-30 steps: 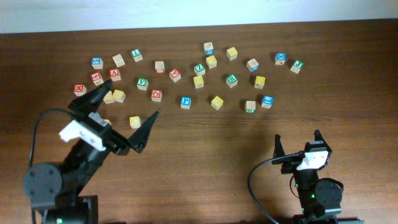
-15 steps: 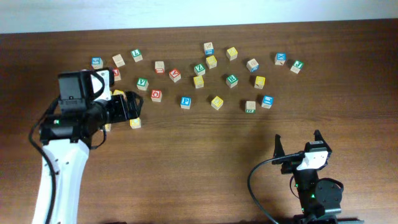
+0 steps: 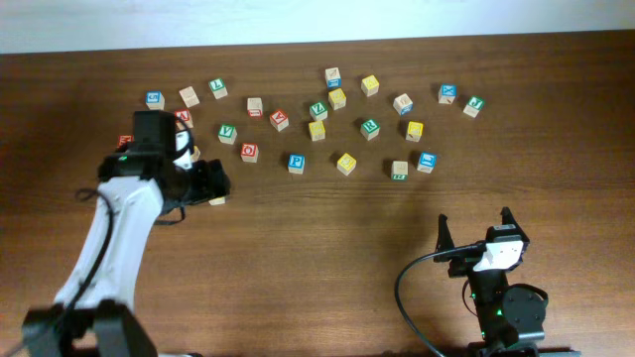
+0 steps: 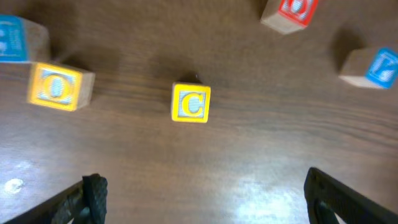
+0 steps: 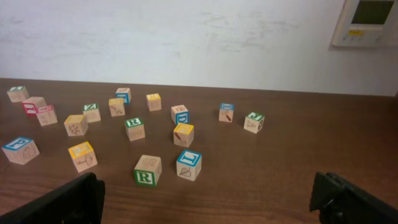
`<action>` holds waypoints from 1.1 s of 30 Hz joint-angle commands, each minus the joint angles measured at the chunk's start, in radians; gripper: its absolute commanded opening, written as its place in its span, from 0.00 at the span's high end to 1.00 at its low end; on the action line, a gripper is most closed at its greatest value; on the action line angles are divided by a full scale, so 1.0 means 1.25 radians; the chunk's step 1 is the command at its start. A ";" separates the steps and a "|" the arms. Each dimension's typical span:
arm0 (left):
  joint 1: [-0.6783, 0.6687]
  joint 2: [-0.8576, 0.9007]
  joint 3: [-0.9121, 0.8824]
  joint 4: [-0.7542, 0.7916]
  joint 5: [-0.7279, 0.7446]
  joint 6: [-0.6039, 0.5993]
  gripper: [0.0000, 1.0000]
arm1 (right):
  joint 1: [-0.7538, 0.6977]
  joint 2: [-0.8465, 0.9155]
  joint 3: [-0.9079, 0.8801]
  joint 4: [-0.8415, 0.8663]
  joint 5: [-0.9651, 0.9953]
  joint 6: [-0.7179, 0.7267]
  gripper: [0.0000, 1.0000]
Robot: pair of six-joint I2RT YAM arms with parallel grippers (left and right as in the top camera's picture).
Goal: Spell out CVPR
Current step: 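Reach the left gripper to the yellow C block and grasp it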
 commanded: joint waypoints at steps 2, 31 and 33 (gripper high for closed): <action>-0.064 0.134 -0.010 0.045 -0.100 -0.059 0.10 | 0.005 -0.006 -0.004 -0.005 0.006 -0.005 0.02; -0.093 0.252 0.023 0.096 -0.016 0.005 0.81 | 0.005 -0.006 -0.004 -0.005 0.006 -0.005 0.02; -0.100 0.252 0.052 0.057 0.128 0.019 0.84 | 0.005 -0.006 -0.004 -0.005 0.006 -0.005 0.02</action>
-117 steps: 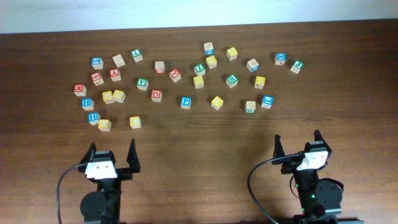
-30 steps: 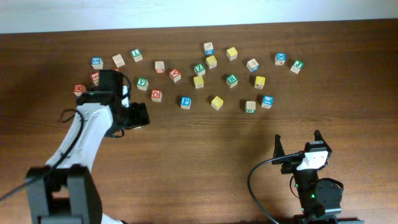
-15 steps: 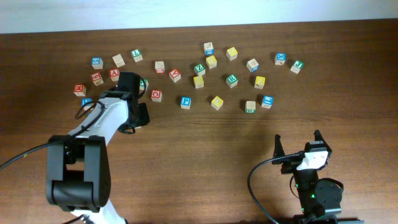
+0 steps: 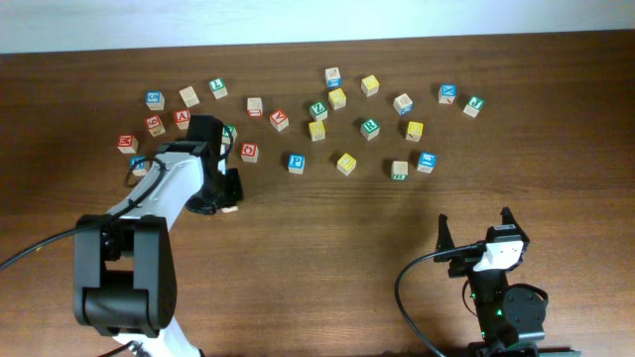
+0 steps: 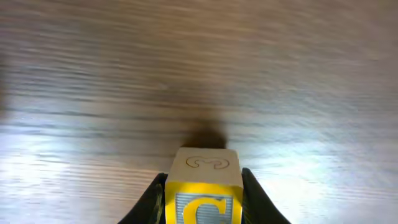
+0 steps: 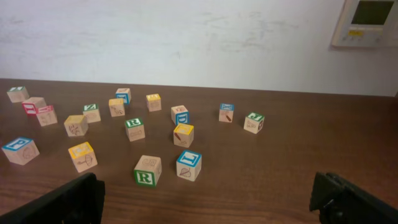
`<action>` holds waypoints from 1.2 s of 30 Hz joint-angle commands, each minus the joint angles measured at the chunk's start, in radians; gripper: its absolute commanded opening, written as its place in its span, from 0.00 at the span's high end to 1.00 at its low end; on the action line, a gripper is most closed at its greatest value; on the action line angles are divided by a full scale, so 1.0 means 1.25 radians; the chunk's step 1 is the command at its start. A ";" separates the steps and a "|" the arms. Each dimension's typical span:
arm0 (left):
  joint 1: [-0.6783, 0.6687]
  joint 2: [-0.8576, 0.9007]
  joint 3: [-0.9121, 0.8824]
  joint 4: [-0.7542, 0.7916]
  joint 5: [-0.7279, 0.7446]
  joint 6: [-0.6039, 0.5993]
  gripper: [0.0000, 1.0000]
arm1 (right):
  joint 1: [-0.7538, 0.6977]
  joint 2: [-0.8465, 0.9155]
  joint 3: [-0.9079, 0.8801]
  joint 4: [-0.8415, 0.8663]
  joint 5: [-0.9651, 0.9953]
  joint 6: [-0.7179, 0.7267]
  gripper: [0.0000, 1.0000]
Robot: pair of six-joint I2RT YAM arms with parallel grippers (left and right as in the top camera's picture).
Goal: Spell out CVPR
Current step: 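Reach the left gripper to the yellow C block and grasp it, then carry the C block to the open front area and release it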
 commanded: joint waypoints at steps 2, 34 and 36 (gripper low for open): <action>-0.063 0.006 0.034 -0.052 0.233 0.032 0.84 | 0.005 -0.006 -0.004 -0.005 0.006 -0.005 0.02; -0.331 0.011 0.007 -0.036 -0.155 -0.247 0.71 | 0.005 -0.006 -0.004 -0.005 0.006 -0.005 0.02; -0.331 0.011 0.007 -0.030 -0.155 -0.247 0.69 | 0.005 -0.006 -0.004 -0.005 0.006 -0.005 0.02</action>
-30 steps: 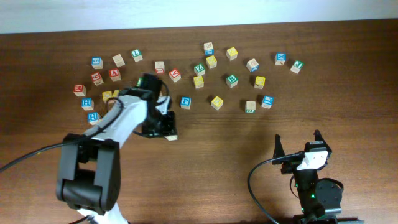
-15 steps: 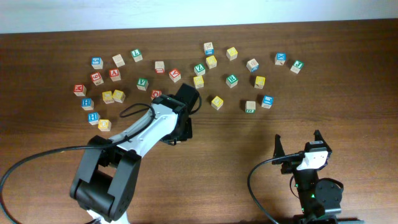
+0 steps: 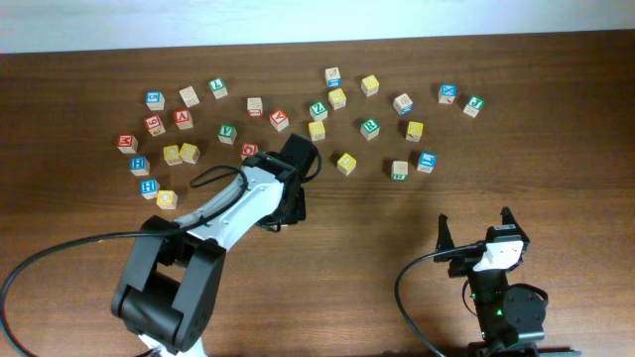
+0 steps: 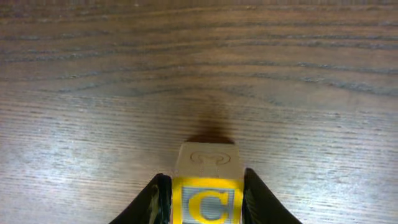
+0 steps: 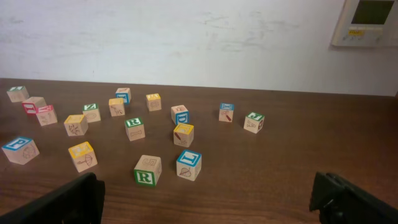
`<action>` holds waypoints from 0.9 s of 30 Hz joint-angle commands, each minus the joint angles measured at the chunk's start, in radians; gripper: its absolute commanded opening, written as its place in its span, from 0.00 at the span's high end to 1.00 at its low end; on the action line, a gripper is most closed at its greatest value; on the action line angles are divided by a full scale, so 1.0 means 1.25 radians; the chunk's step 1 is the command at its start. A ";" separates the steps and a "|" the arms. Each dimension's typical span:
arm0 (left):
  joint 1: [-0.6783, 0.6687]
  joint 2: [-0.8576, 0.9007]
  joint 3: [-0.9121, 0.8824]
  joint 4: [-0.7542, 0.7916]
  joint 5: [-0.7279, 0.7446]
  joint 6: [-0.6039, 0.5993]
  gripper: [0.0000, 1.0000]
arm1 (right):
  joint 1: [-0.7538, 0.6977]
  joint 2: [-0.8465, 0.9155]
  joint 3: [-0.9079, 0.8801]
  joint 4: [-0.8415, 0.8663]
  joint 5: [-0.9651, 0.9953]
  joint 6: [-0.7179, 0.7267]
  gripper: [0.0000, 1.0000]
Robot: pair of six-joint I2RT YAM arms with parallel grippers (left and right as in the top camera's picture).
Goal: Spell out CVPR
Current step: 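Carry the C block to the open front area and release it, then move the left gripper up to the green V block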
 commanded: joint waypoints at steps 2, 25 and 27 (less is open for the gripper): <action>-0.002 0.010 -0.007 0.006 -0.012 -0.010 0.68 | 0.005 -0.006 -0.004 -0.005 0.006 -0.005 0.02; 0.021 0.010 0.292 -0.105 -0.018 0.081 0.42 | 0.005 -0.006 -0.004 -0.005 0.006 -0.005 0.02; 0.023 0.010 0.304 -0.026 -0.023 0.123 0.32 | 0.005 -0.006 -0.004 -0.005 0.006 -0.005 0.02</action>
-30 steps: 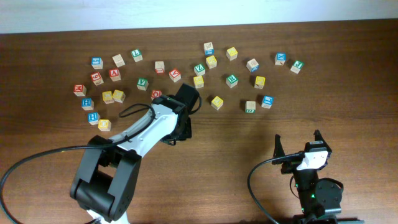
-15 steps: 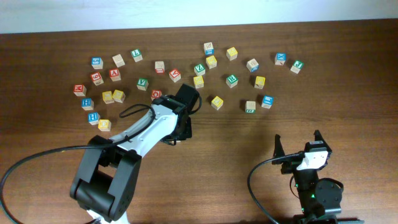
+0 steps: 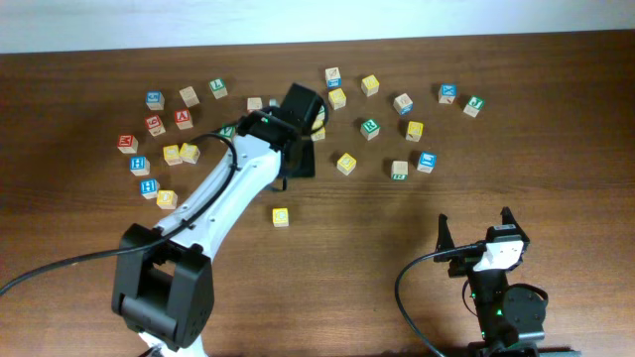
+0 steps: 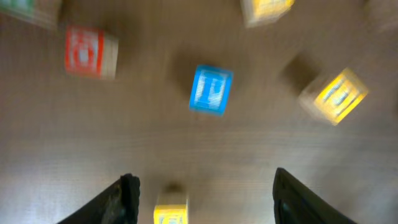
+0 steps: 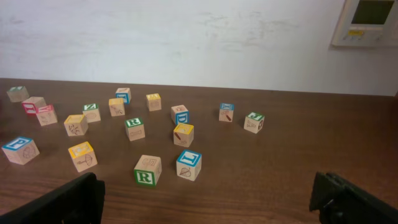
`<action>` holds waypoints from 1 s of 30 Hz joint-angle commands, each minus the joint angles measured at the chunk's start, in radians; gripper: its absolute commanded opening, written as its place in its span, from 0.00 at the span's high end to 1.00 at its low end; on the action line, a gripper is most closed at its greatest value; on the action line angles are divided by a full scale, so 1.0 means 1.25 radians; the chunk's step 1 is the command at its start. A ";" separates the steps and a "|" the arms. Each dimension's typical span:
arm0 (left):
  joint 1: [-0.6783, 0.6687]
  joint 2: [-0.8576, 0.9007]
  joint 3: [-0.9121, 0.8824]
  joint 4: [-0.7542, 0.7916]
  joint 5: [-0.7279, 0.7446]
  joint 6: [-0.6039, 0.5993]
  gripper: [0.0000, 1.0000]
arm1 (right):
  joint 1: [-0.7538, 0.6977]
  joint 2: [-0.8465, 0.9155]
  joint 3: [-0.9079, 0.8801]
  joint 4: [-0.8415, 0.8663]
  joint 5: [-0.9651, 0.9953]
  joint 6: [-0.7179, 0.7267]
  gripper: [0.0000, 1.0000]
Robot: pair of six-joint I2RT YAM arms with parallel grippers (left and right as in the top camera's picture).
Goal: Spell out CVPR
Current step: 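Move the left gripper up to the green V block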
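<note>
The yellow C block (image 3: pixel 281 216) lies alone on the table in front of the cluster, and its top edge shows at the bottom of the left wrist view (image 4: pixel 171 214). My left gripper (image 4: pixel 202 194) is open and empty, hanging over the blue P block (image 4: pixel 210 90), which the arm hides from overhead. In the overhead view the left gripper (image 3: pixel 298 162) is at the cluster's front edge. A green R block (image 5: pixel 147 170) sits at the right of the cluster (image 3: pixel 399 171). My right gripper (image 5: pixel 205 205) stands open and empty at the front right (image 3: pixel 474 230).
Several lettered blocks are scattered across the far half of the table (image 3: pixel 556 198). A red block (image 4: pixel 90 51) and a yellow block (image 4: pixel 336 96) flank the P block. A blue L block (image 5: pixel 188 163) stands beside the R block. A wall runs behind the table.
My left gripper was shut on the C block low over the table's middle. Now the C block rests on the table, and the gripper is open further back, over the blue P block.
My left gripper was open above the C block at the left of the cluster. Then it was shut on the block, and later held it over the table's middle. Now the block lies there alone, released. The right arm has not moved.
</note>
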 commanded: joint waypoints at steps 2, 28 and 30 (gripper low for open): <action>0.010 0.001 0.028 0.110 -0.056 0.062 0.28 | 0.005 -0.006 -0.004 -0.005 0.006 -0.005 0.02; 0.240 0.075 0.024 0.093 -0.172 0.029 0.01 | 0.005 -0.006 -0.004 -0.005 0.006 -0.005 0.02; 0.298 0.075 0.024 0.093 -0.142 0.008 0.01 | 0.005 -0.006 -0.004 -0.005 0.006 -0.006 0.02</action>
